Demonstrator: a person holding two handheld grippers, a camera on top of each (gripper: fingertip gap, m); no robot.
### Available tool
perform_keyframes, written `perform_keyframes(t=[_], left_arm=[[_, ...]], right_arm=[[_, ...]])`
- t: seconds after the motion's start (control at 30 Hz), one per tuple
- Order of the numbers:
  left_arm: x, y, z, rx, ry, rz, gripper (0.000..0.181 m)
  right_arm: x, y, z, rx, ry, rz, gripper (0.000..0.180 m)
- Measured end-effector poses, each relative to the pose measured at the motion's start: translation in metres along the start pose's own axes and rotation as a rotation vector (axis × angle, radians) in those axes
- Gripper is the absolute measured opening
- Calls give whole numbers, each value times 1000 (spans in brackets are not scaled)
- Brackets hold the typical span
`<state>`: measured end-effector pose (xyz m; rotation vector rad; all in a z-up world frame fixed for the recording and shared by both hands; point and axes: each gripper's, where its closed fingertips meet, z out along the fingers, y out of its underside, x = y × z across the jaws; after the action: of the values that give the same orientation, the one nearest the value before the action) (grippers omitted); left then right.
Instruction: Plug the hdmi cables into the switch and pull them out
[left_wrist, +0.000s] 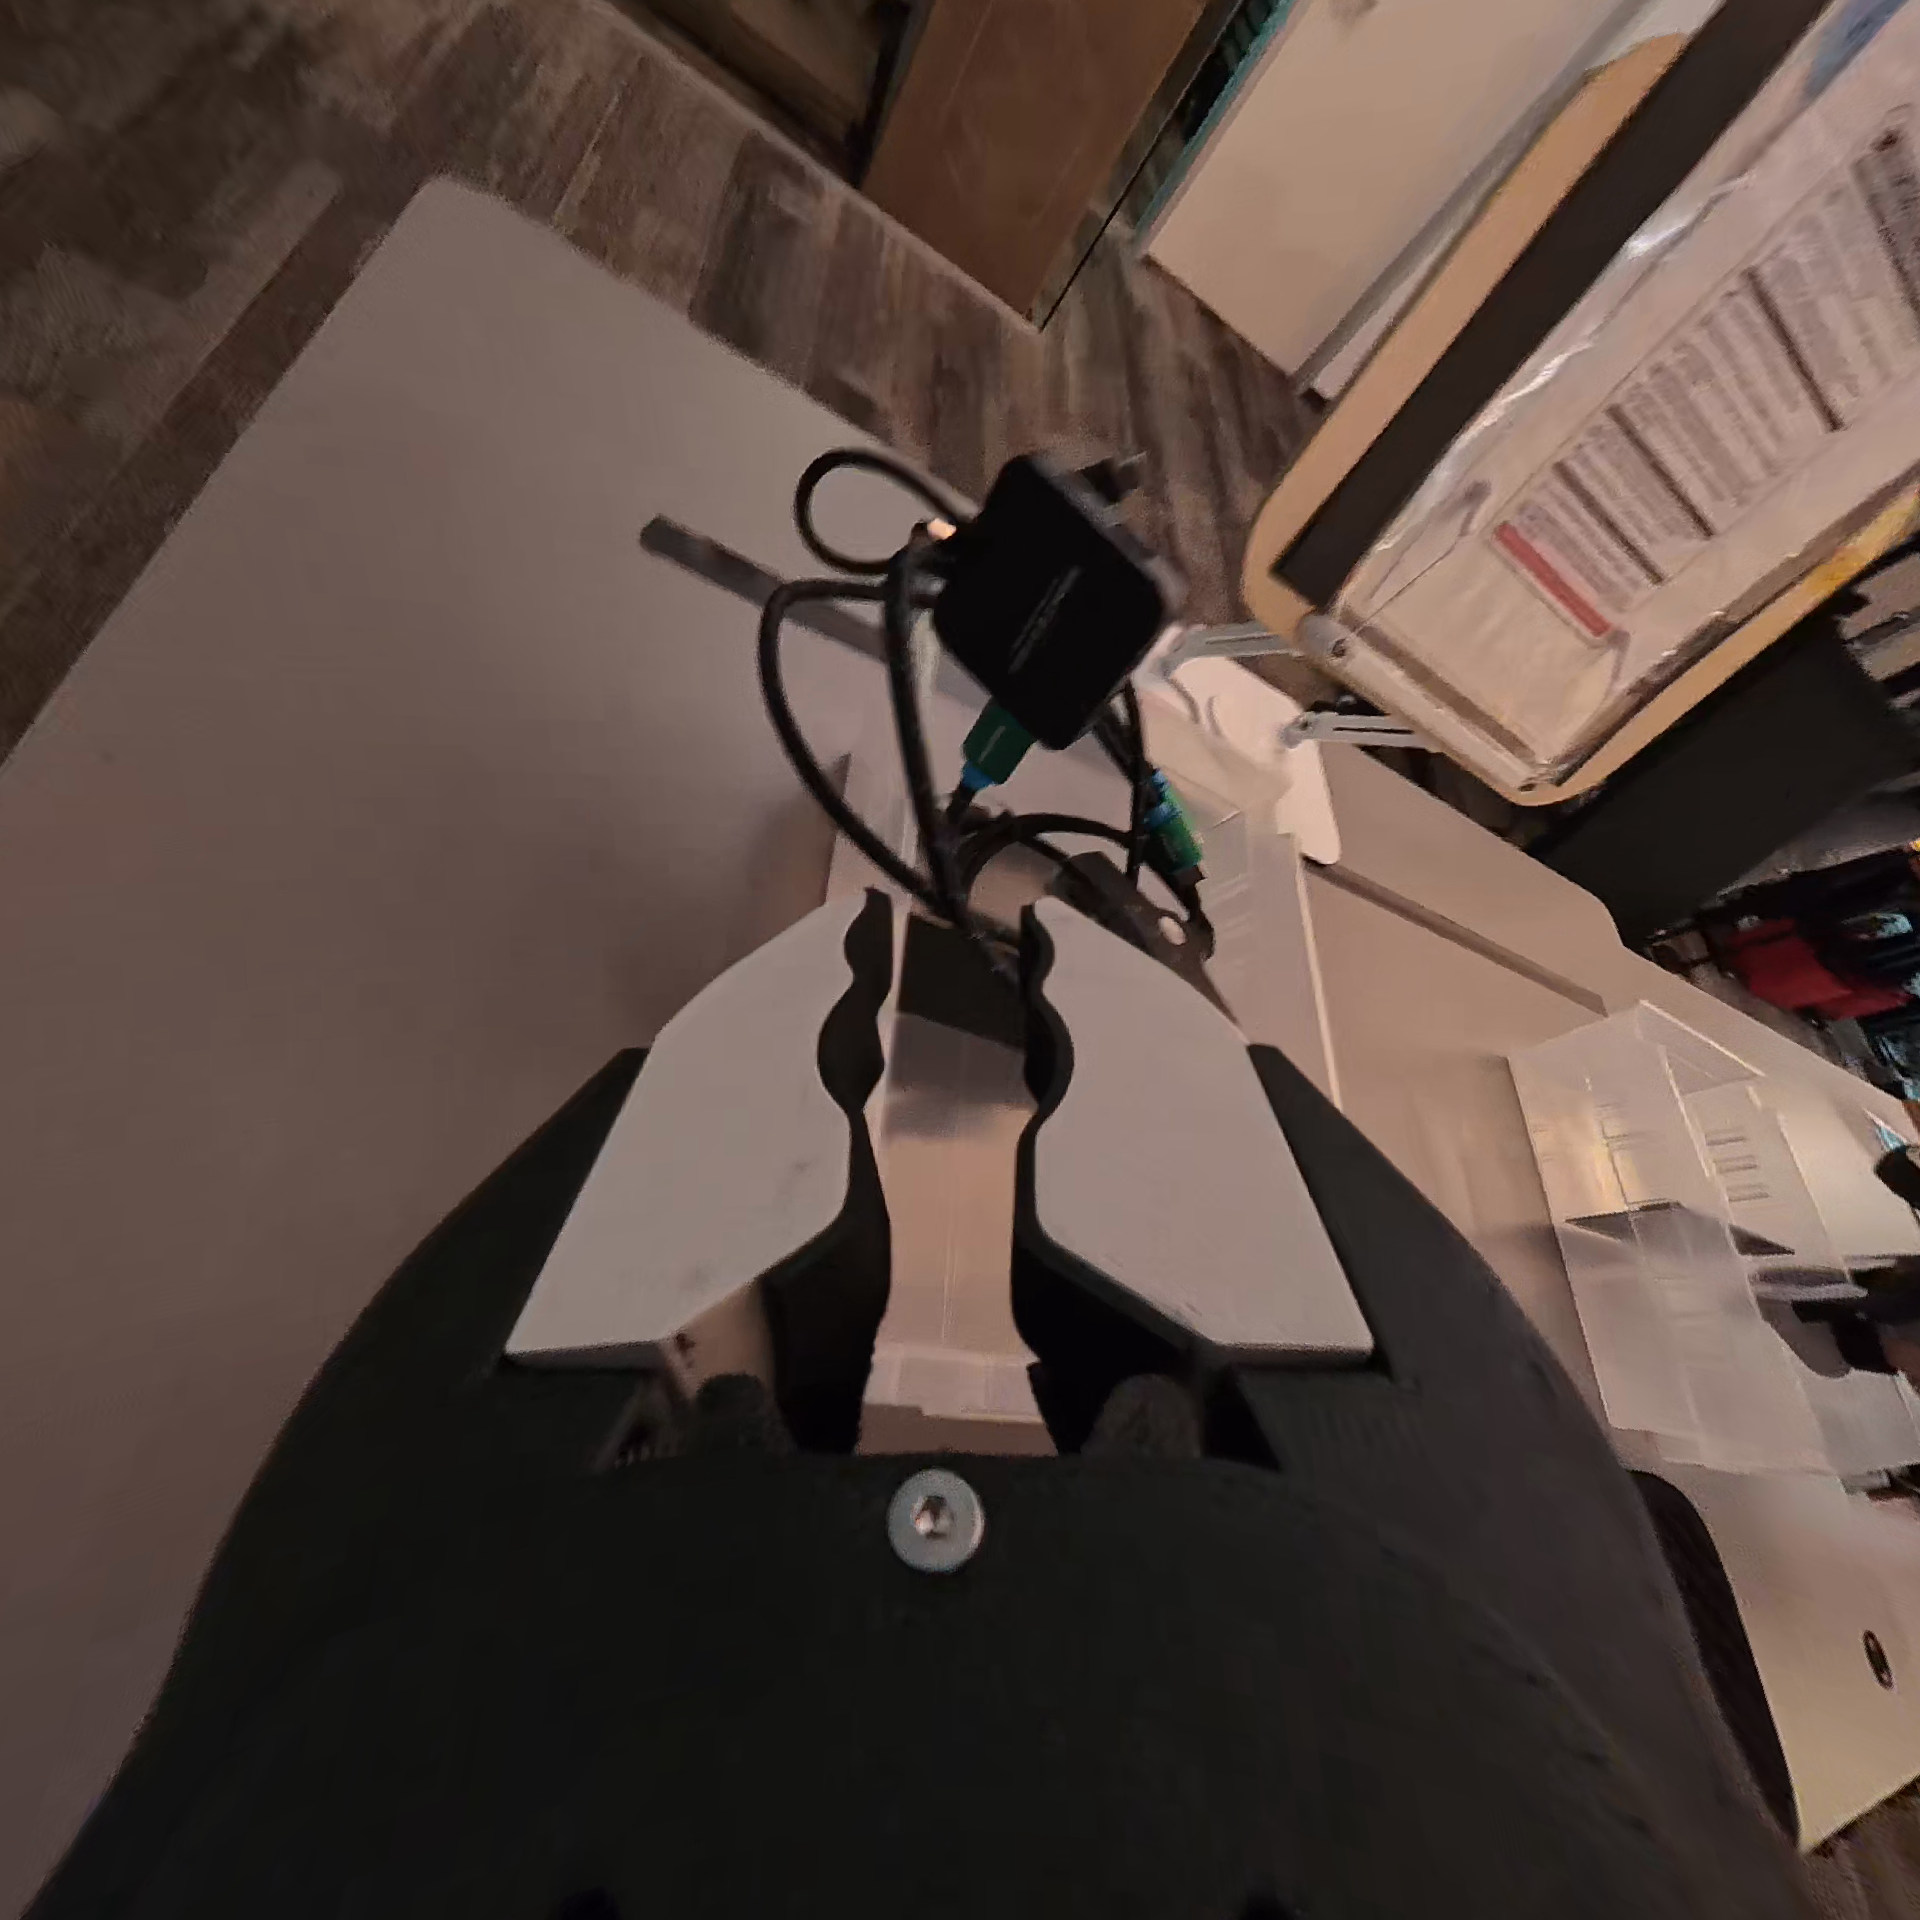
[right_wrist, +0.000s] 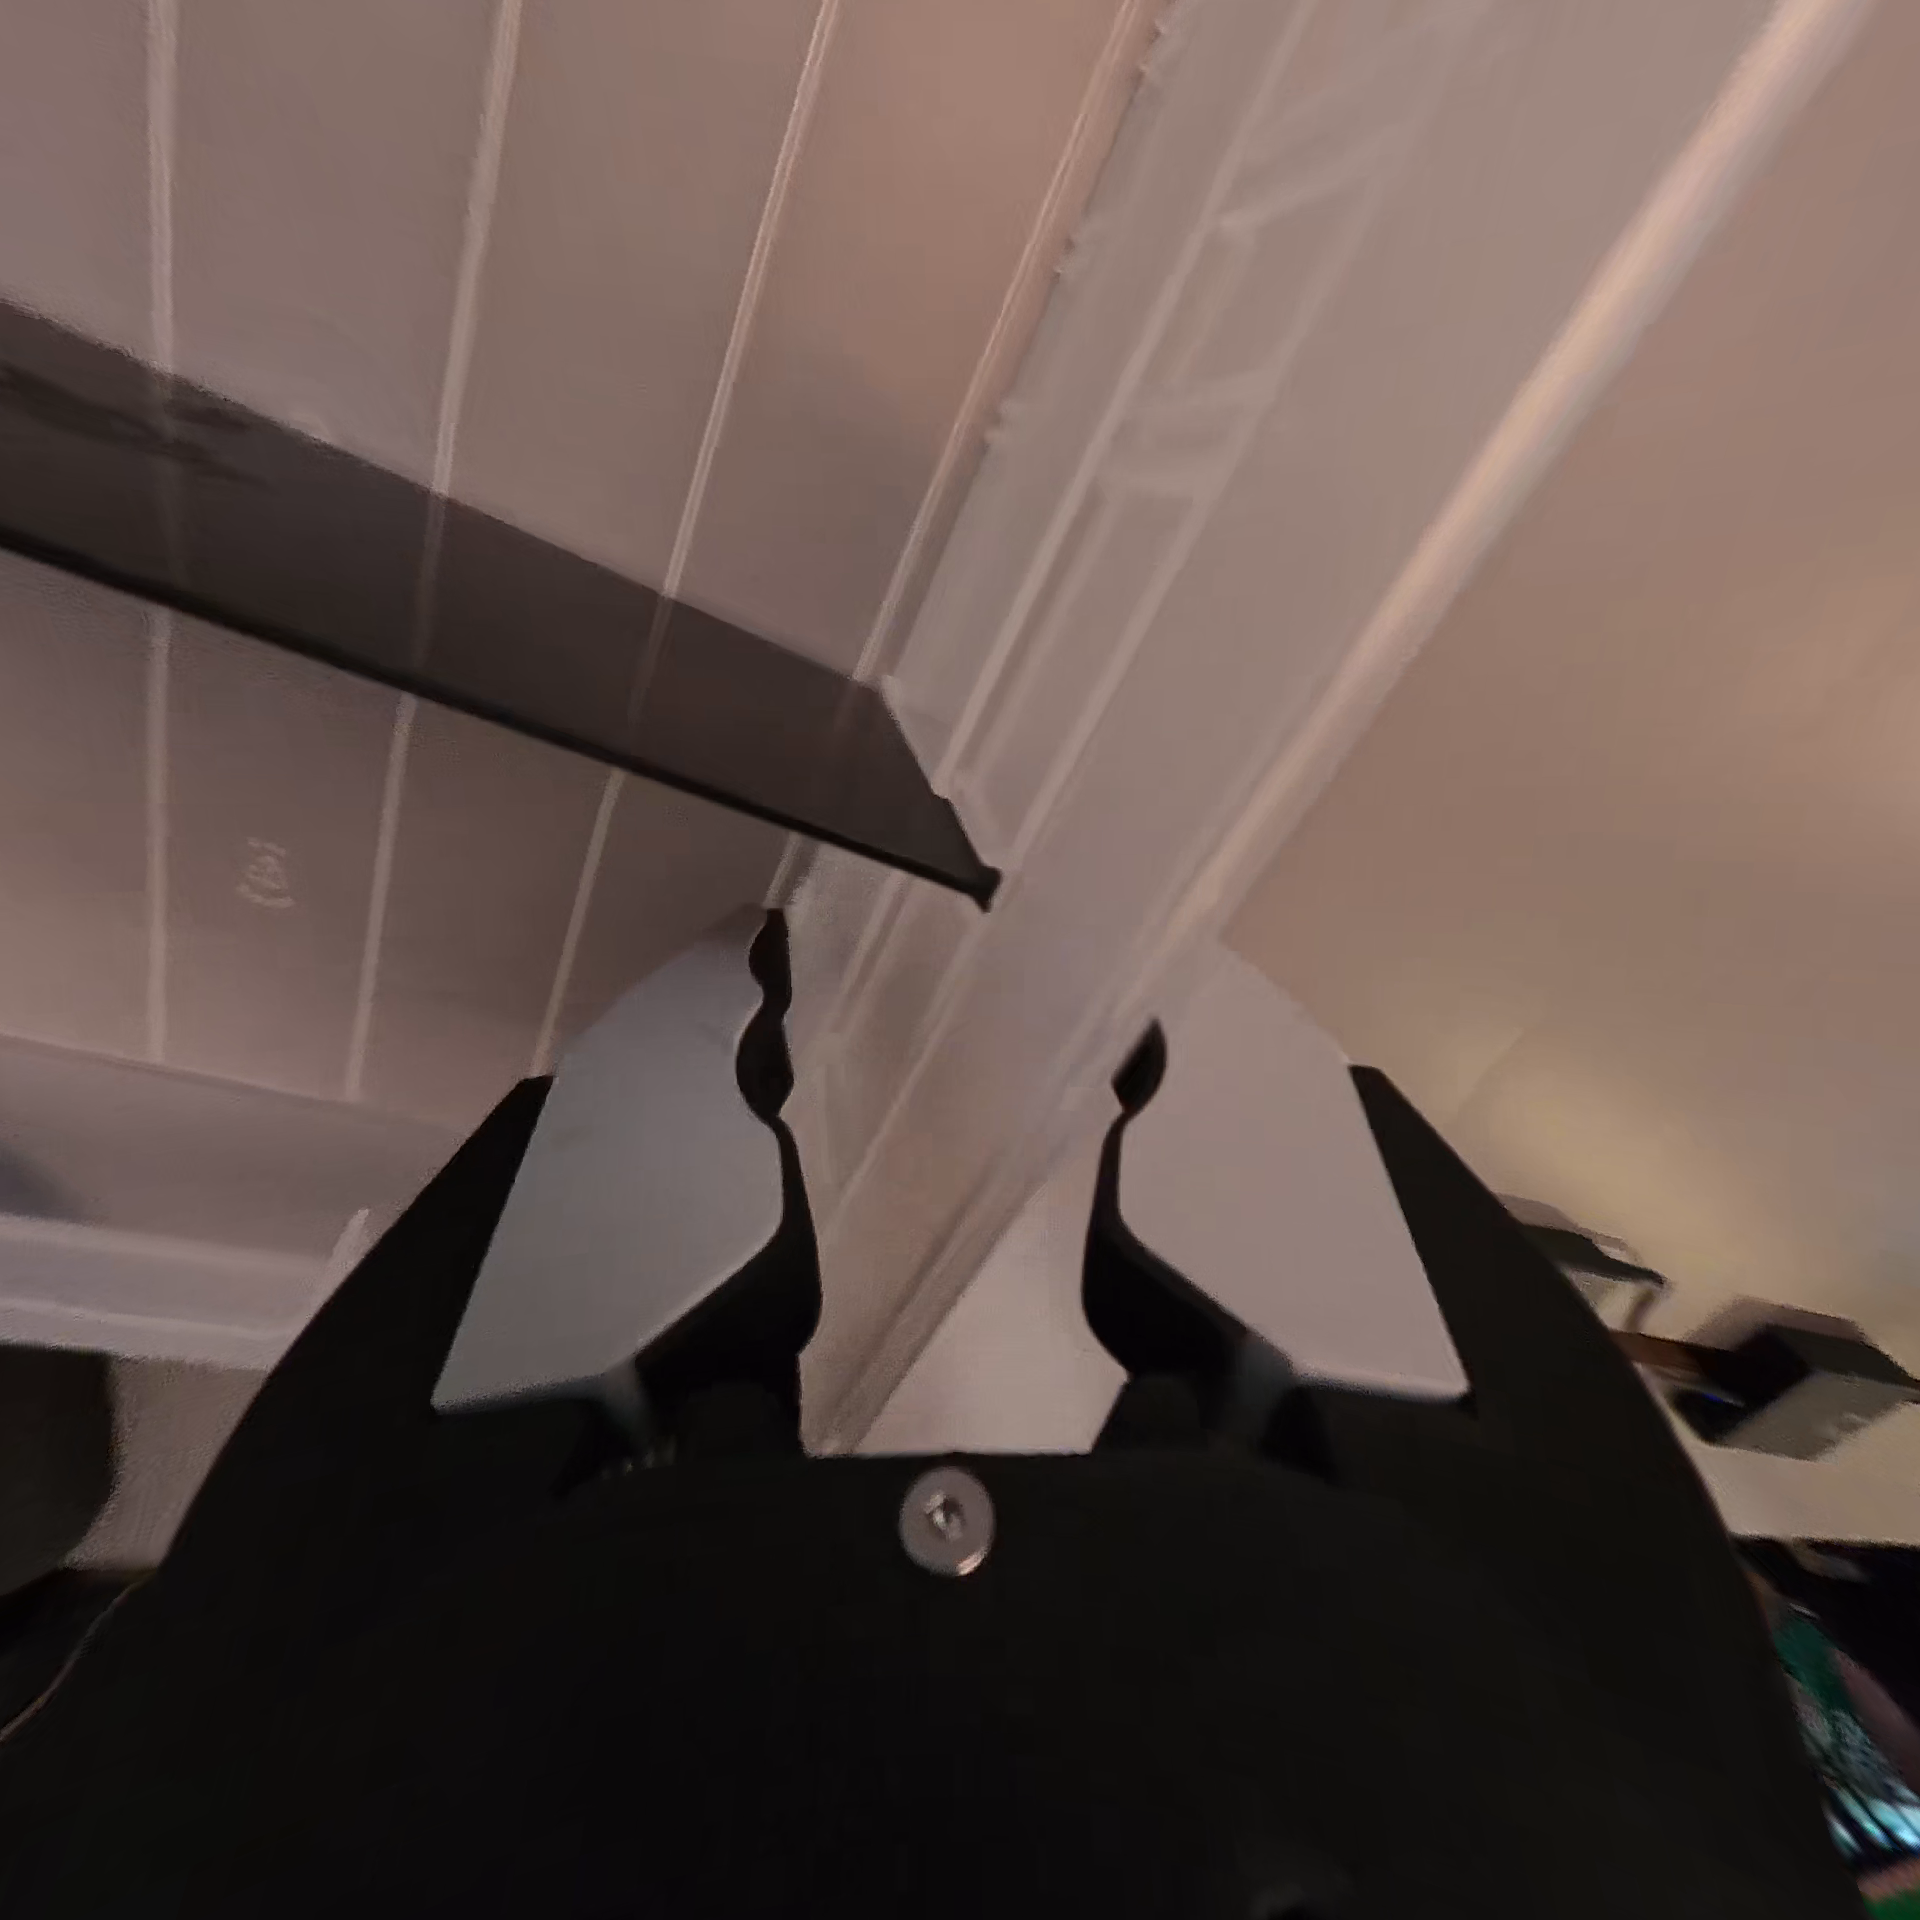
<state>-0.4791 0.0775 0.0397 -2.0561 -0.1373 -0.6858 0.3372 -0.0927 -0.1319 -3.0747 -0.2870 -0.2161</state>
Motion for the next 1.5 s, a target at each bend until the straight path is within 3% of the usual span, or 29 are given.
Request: perform_keyframes(t=[0.23,0.4,0.53,0.67,0.83,1.03,1.3,1.5], left_arm=[[47,-30,-3,172,71,238,35],[70,-32,34,201,74,348,63],[73,-46,68,308,-115,465,76],[60,-53,71,462,-428,603,88],[47,-37,97,314,-492,562,84],[29,-22,120,195,-554,523,68],[7,-8,135,99,-582,475,30],[15,-13,126,171,-504,430,19]], right_arm=[[15,-36,-72,214,221,-94,69],[0,-96,-177,705,437,-101,70],[-58,-124,-271,1212,504,-70,74],[-121,-122,-332,1531,536,-99,74],[-174,-108,-385,1779,511,-117,72],[-196,-92,-398,1907,476,-130,67],[-180,-99,-375,1786,488,-154,67],[-179,-104,-368,1704,623,-178,64]])
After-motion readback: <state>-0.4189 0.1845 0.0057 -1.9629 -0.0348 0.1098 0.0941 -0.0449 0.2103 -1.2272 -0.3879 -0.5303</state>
